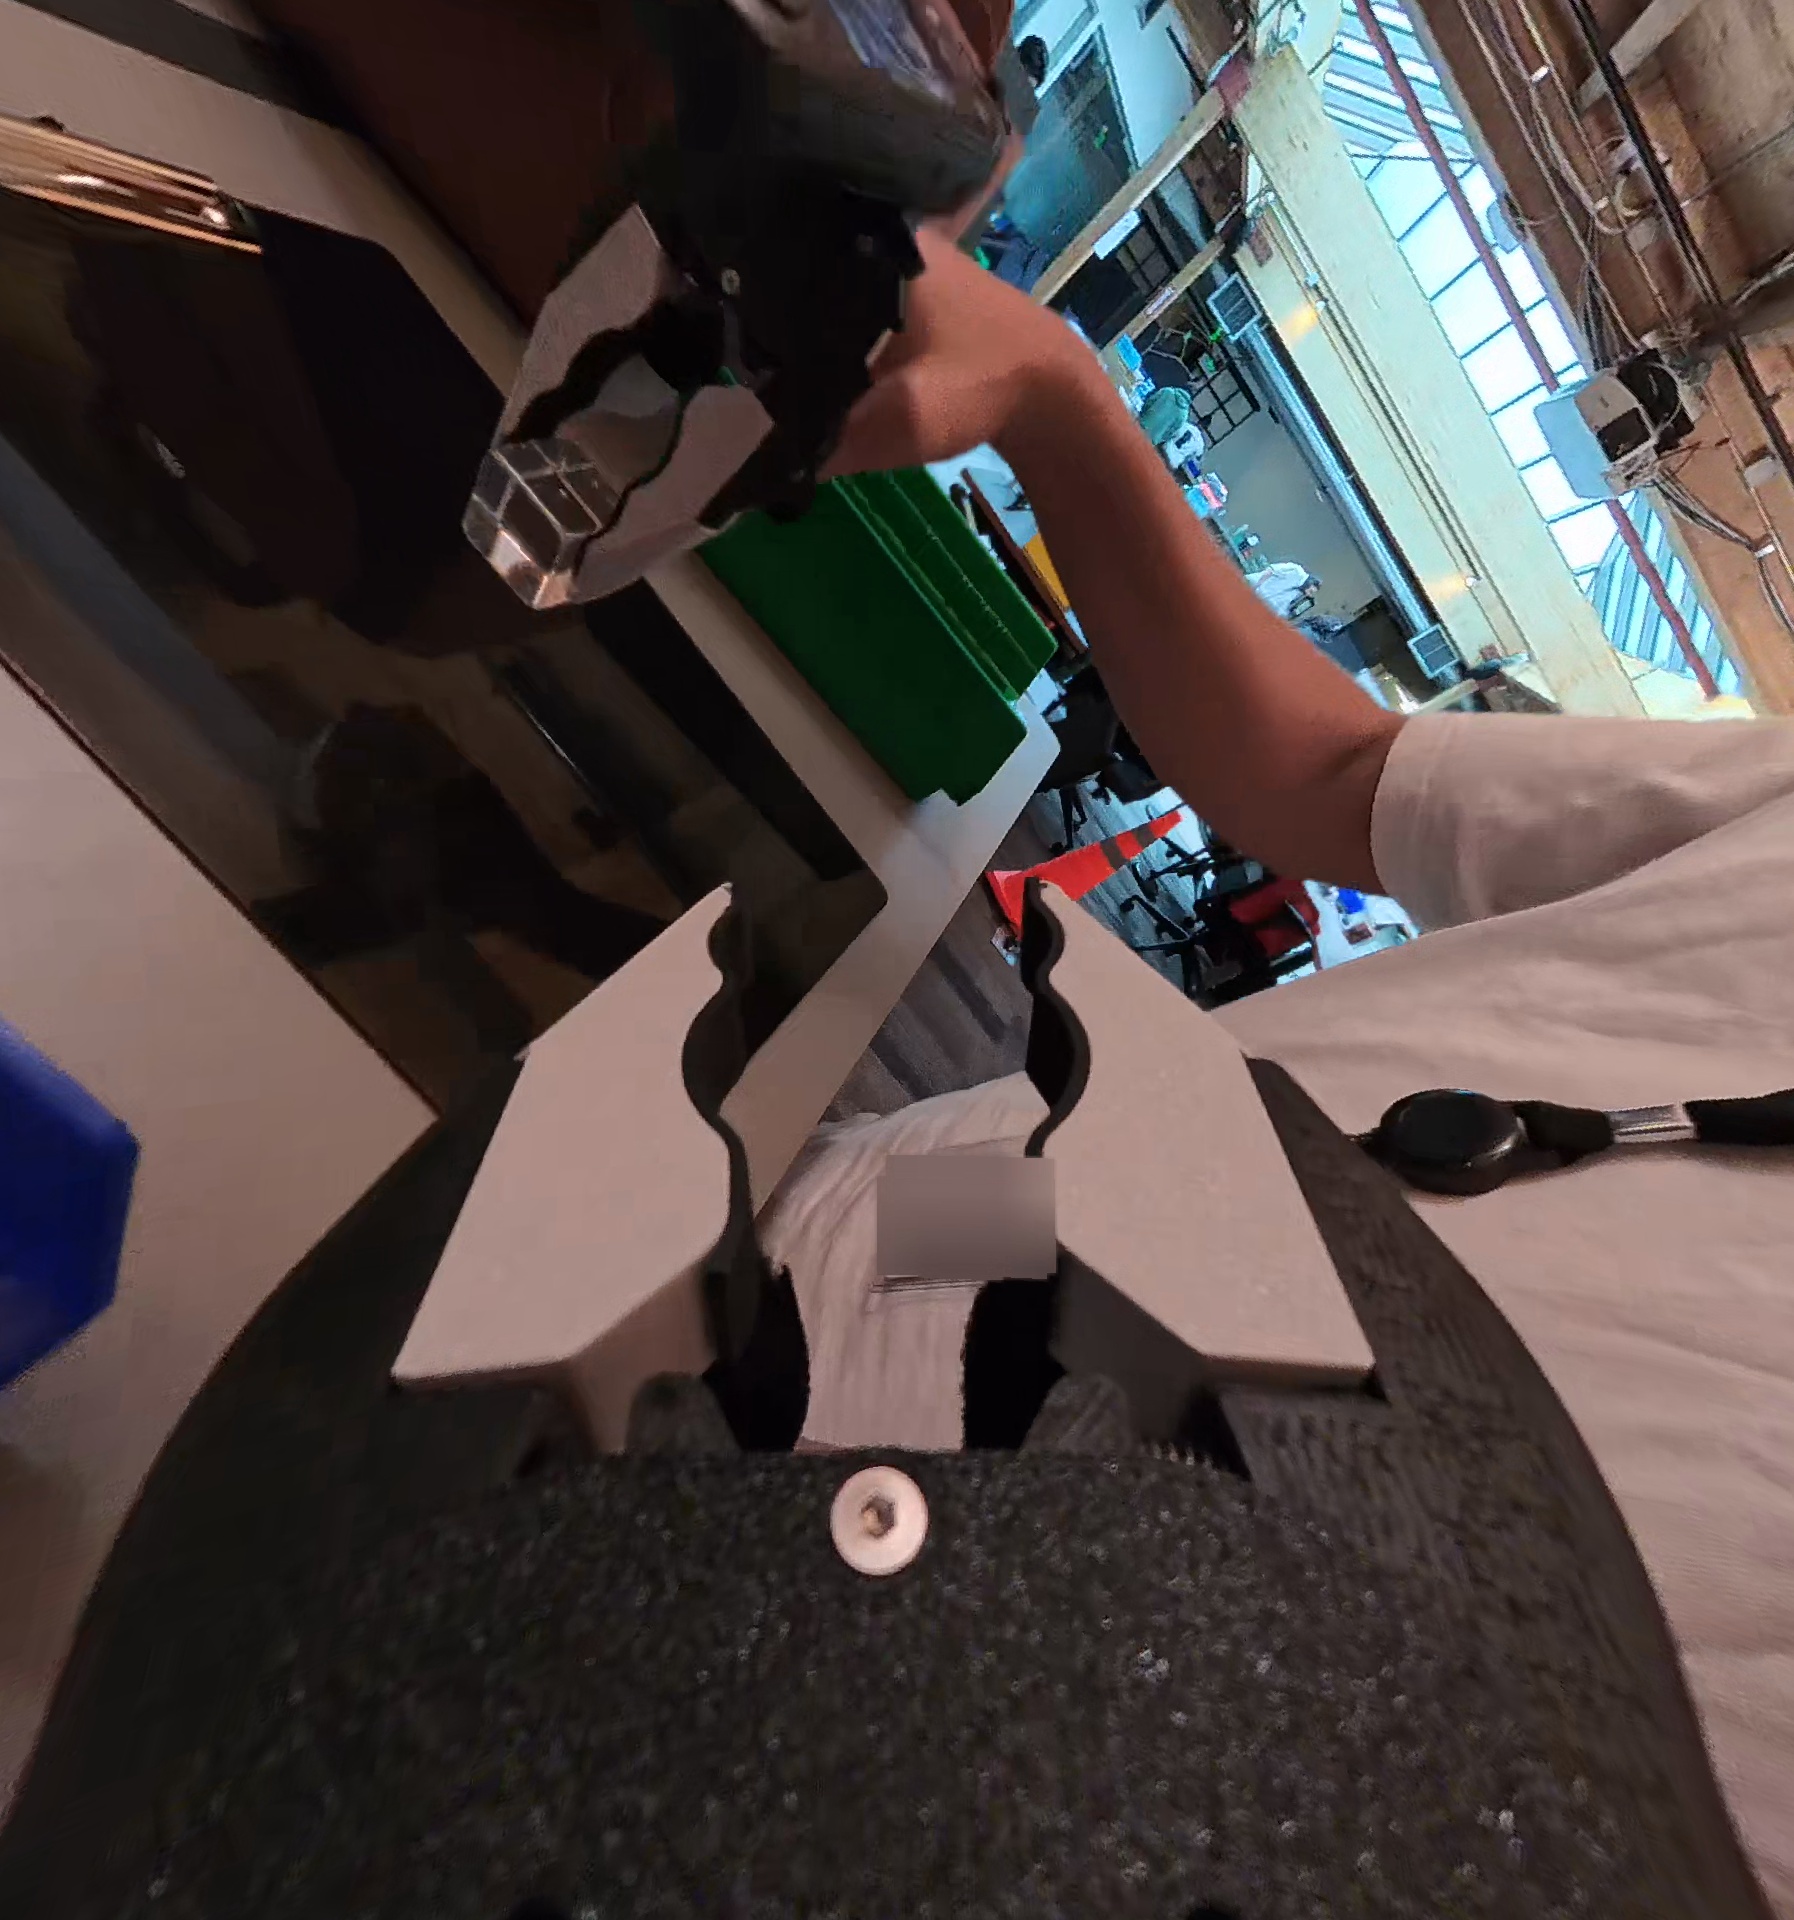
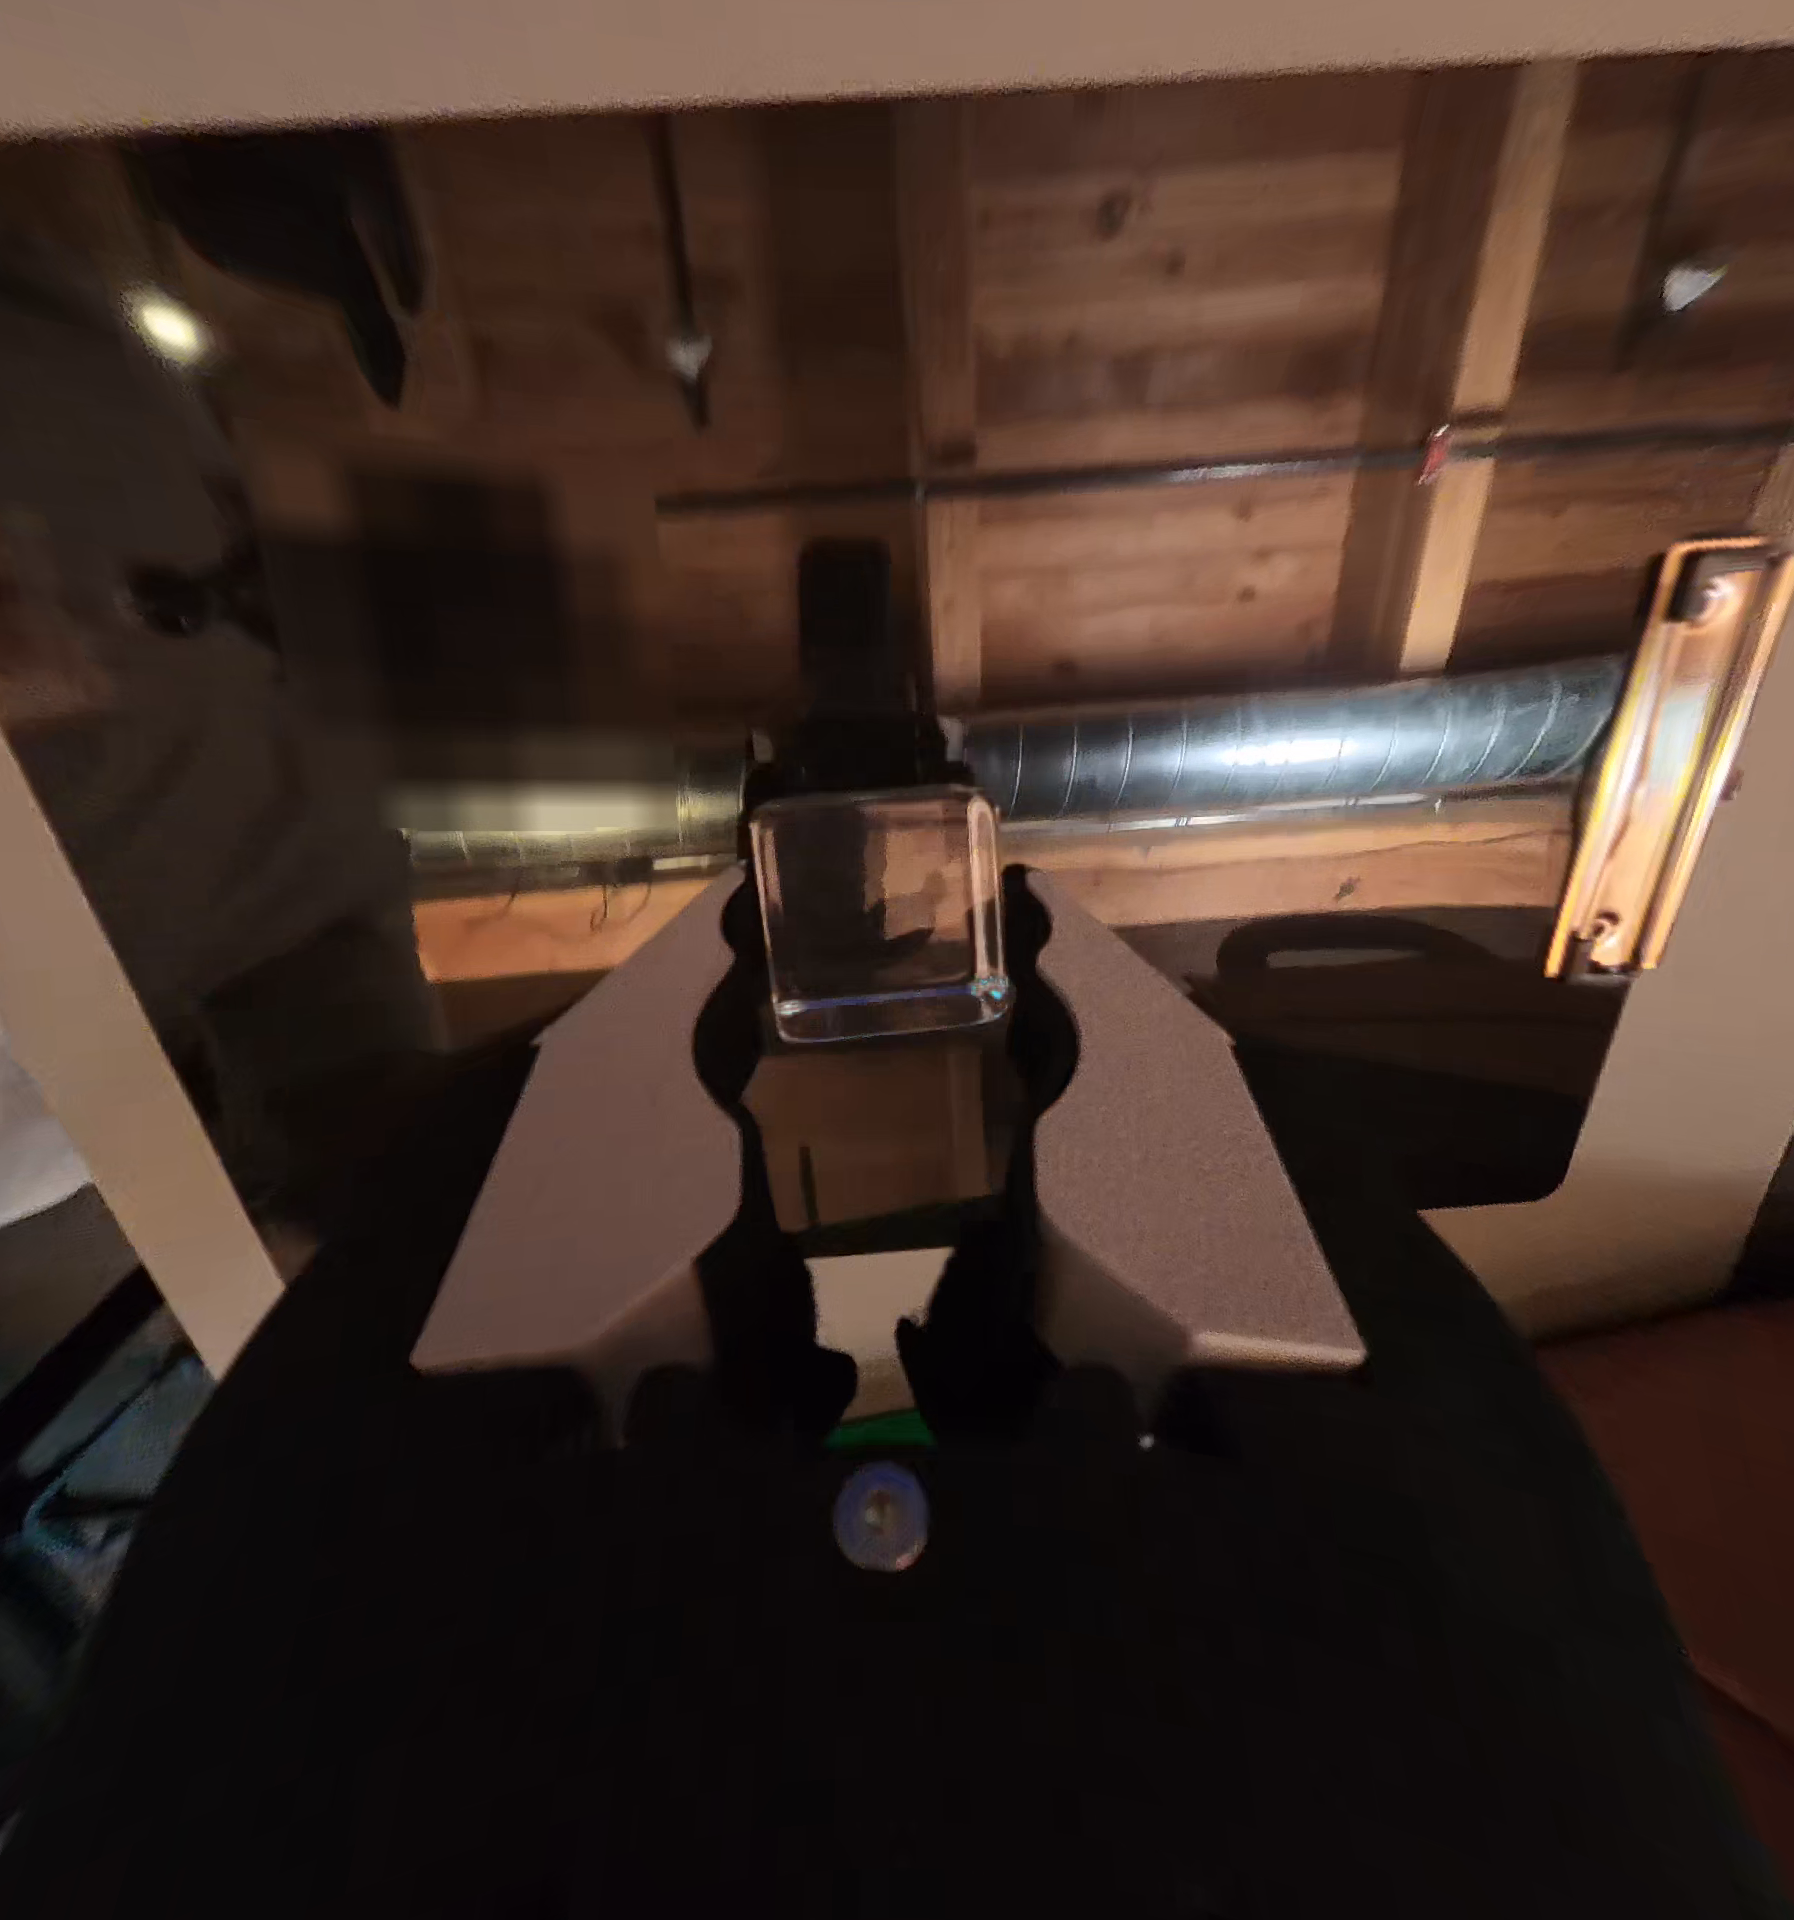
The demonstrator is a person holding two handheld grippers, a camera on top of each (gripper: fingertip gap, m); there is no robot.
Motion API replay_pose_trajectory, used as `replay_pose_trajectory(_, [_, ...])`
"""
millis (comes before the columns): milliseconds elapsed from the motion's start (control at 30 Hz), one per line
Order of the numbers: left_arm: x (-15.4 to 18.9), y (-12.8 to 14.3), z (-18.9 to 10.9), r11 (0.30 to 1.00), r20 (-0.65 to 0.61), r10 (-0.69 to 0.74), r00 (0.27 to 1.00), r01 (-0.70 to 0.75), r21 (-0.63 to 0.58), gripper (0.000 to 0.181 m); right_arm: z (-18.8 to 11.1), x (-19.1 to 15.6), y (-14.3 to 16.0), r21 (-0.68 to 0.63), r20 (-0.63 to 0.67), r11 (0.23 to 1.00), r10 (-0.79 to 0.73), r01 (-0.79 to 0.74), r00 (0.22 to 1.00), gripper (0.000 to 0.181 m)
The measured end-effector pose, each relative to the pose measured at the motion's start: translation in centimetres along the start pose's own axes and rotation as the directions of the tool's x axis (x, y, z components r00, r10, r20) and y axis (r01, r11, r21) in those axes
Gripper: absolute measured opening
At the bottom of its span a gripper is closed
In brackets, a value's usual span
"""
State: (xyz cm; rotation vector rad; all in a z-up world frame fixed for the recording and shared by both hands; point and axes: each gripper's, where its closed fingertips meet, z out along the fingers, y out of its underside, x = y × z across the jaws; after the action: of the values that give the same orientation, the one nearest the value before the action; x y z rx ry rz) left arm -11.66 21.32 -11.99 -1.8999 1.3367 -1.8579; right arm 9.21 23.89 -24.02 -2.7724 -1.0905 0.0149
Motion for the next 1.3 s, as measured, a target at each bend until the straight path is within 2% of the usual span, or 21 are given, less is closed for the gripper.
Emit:
replay_pose_trajectory(200, [-1.0,2.5,0.2,0.996,0.074,-0.032,0.997,0.038,-0.082,0.053,2.4,0.7,0.2,-0.092,0.074,0.995,-0.036,0.043,0.997,0.044])
replay_pose_trajectory(433, [-3.1,3.4,-0.4,0.991,0.198,-0.013,0.980,0.040,-0.130,0.053,4.1,-0.1,0.8,-0.097,0.143,0.995,-0.009,0.023,0.990,0.044])
replay_pose_trajectory(833, [-4.9,3.7,-2.7,0.982,0.321,0.081,0.944,-0.020,-0.188,0.053,5.4,-0.4,0.9,0.008,0.113,0.999,-0.032,0.031,0.993,0.045])
replay_pose_trajectory(967, [-6.5,3.8,-5.1,0.961,0.414,0.178,0.893,-0.067,-0.269,0.053,5.2,-0.5,0.9,0.042,0.107,0.999,0.003,-0.008,0.994,0.046])
replay_pose_trajectory(1067, [-8.9,3.8,-8.4,0.927,0.504,0.262,0.823,-0.069,-0.369,0.053,3.7,-0.3,0.3,0.156,0.080,0.981,0.100,-0.112,0.992,0.054])
replay_pose_trajectory(1133, [-11.6,4.1,-11.2,0.875,0.581,0.361,0.730,-0.049,-0.482,0.053,1.5,-0.1,0.2,0.279,0.029,0.942,0.188,-0.189,0.982,0.060])
replay_pose_trajectory(1200, [-13.5,4.0,-12.7,0.823,0.586,0.449,0.675,-0.056,-0.566,0.053,-1.1,-0.8,0.4,0.423,0.003,0.868,0.287,-0.261,0.958,0.066])
replay_pose_trajectory(1300, [-16.0,3.3,-13.5,0.733,0.548,0.570,0.612,-0.076,-0.676,0.054,-3.9,-4.3,0.7,0.606,0.082,0.712,0.389,-0.356,0.918,0.064])
